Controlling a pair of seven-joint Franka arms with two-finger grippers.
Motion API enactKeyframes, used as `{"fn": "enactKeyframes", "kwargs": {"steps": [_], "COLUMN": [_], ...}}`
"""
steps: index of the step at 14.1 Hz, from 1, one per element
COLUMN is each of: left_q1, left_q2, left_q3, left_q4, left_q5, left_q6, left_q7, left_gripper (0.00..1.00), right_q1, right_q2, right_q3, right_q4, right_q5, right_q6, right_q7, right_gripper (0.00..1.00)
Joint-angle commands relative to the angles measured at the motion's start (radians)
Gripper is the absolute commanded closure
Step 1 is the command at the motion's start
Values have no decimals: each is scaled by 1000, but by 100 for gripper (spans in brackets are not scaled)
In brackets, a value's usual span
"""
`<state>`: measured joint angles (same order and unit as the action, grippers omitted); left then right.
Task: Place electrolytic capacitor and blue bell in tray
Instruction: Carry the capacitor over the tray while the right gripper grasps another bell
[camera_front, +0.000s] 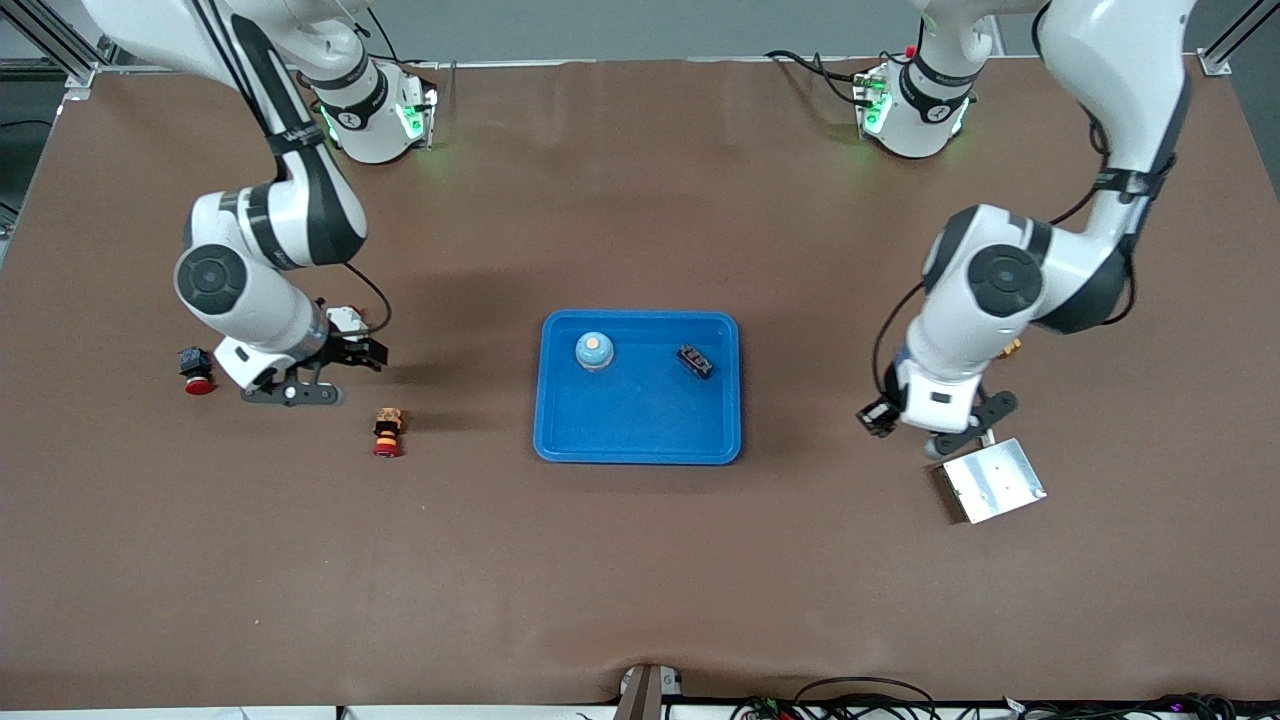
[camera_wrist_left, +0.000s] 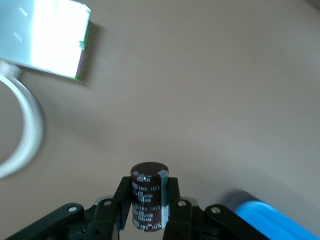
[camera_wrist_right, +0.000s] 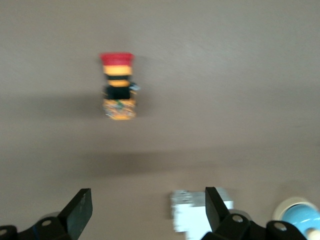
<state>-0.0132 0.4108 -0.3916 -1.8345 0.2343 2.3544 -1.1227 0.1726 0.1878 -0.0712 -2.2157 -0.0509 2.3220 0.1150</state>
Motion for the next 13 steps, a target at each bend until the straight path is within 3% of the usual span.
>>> {"fn": "enactKeyframes", "kwargs": {"steps": [1, 6, 8, 11, 13], "left_q1": [-98, -253, -339, -467, -501], "left_q2": [107, 253, 301, 370, 393], "left_q3": [3, 29, 95, 219, 253], "left_q4": [151, 329, 397, 477, 494], "left_q5": [7, 16, 16, 8, 10], "left_q6": [-20, -21, -21, -20, -20], "left_q7": [-161, -403, -477, -578, -611], "left_gripper": [100, 100, 100, 100, 100], "right_q1": [-108, -316, -375, -436, -462], "right_q2": [-67, -60, -63, -65, -62], "right_q3": [24, 27, 28, 30, 30], "right_q4": [-88, -139, -171, -261, -321], "right_q5": [-20, -17, -6, -3, -1], "right_q6": [45, 157, 180, 321, 390], "right_q7": [-141, -478, -566, -639, -649], "right_gripper": [0, 0, 0, 0, 0]}}
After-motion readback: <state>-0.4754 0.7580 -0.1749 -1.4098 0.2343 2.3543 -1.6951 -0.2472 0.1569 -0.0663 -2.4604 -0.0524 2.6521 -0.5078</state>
